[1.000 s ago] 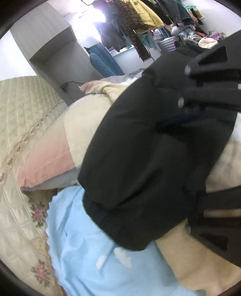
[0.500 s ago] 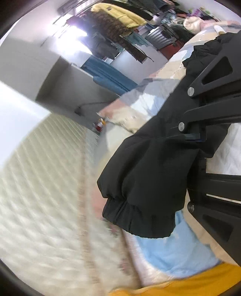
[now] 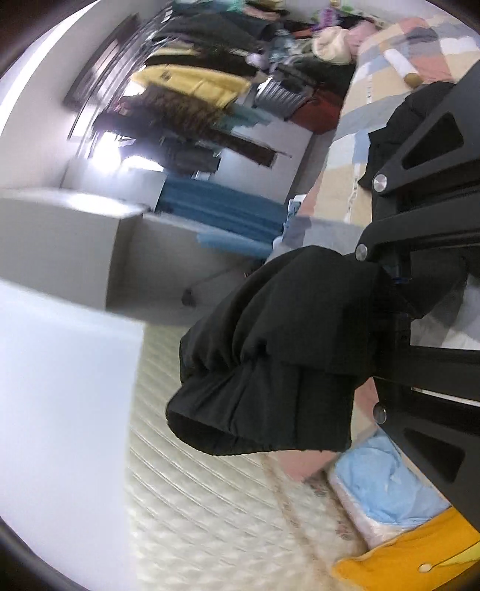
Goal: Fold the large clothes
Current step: 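Lift the sleeve with the left gripper and fold it over the jacket body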
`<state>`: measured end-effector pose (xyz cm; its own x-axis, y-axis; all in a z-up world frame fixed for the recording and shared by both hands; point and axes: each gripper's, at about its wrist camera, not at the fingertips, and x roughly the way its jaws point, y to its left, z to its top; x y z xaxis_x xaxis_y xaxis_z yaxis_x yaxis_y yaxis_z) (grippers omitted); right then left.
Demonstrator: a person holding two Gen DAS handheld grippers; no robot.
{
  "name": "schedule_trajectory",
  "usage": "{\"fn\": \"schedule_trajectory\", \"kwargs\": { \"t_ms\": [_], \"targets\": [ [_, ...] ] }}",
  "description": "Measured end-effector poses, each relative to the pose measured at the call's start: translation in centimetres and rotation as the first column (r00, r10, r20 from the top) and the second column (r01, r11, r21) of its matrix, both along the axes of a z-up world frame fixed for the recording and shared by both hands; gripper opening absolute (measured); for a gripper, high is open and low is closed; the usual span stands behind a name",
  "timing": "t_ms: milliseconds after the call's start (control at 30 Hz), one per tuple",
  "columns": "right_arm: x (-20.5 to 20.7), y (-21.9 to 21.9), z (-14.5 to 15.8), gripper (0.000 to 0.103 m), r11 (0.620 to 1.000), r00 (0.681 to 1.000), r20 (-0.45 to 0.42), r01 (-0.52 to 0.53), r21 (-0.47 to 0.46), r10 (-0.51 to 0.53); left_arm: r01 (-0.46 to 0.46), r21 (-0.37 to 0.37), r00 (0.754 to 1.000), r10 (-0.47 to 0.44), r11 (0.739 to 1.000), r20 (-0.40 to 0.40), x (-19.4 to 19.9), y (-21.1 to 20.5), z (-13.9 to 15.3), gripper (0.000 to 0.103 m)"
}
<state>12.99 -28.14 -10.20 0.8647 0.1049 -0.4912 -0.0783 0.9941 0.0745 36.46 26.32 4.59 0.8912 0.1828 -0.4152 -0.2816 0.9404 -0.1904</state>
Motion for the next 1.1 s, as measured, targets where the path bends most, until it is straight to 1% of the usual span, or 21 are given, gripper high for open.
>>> {"fn": "schedule_trajectory", "kwargs": {
  "t_ms": [33,133,267,367,400,500,667,767,900,1000,1033,1067,1100],
  "targets": [
    [0.0,-0.3,0.2,0.103,1.000,1.000,0.007,0.004,-0.001,-0.004,0.010,0.050,1.000,-0.009,0.999,-0.010,0.3,-2.0,0.8,0.009],
    [-0.2,-1.0,0.7,0.103,1.000,1.000,0.030,0.007,-0.010,-0.006,0.034,0.163,0.998,-0.026,0.986,-0.050,1.2,-6.9,1.9,0.009],
    [0.1,-2.4,0.8,0.103,1.000,0.999,0.025,0.022,0.019,-0.022,0.100,0.196,0.994,-0.090,0.976,-0.057,1.6,-12.8,2.8,0.009],
    [0.1,-3.2,0.9,0.103,0.999,0.999,0.022,0.030,0.037,-0.031,0.162,0.238,0.987,-0.152,0.958,-0.061,1.8,-18.0,3.0,0.009],
    [0.1,-3.3,0.9,0.103,0.999,0.999,0.021,0.030,0.042,-0.031,0.187,0.255,0.982,-0.176,0.949,-0.068,1.9,-19.9,3.0,0.009],
    [0.0,-3.6,1.0,0.103,0.998,0.999,0.029,0.013,0.063,-0.014,0.253,0.270,0.967,-0.243,0.929,-0.070,2.3,-24.7,2.7,0.009],
    [0.4,-3.6,0.6,0.103,0.997,1.000,0.028,-0.006,0.071,0.004,0.356,0.257,0.935,-0.343,0.899,-0.096,3.6,-32.5,0.9,0.009],
    [0.8,-4.1,0.0,0.103,0.996,1.000,0.016,-0.007,0.093,0.005,0.432,0.233,0.901,-0.410,0.871,-0.138,4.6,-37.6,-1.4,0.009],
    [1.7,-5.1,-1.2,0.103,0.992,1.000,-0.020,0.015,0.122,-0.012,0.501,0.226,0.864,-0.465,0.836,-0.194,5.9,-43.0,-5.1,0.009],
    [2.3,-6.1,-2.0,0.103,0.985,0.999,-0.050,0.028,0.168,-0.020,0.551,0.234,0.830,-0.499,0.801,-0.247,6.3,-46.7,-9.2,0.009],
    [2.3,-6.3,-2.0,0.103,0.984,0.998,-0.050,0.033,0.177,-0.025,0.566,0.229,0.820,-0.510,0.792,-0.259,6.4,-47.5,-10.4,0.009],
    [2.3,-6.6,-2.1,0.103,0.982,0.998,-0.051,0.040,0.187,-0.031,0.589,0.214,0.801,-0.528,0.779,-0.281,6.7,-48.8,-12.2,0.009],
    [2.4,-6.8,-2.1,0.103,0.980,0.998,-0.050,0.044,0.196,-0.035,0.604,0.200,0.788,-0.540,0.771,-0.296,6.9,-49.6,-13.5,0.009]
  ]
}}
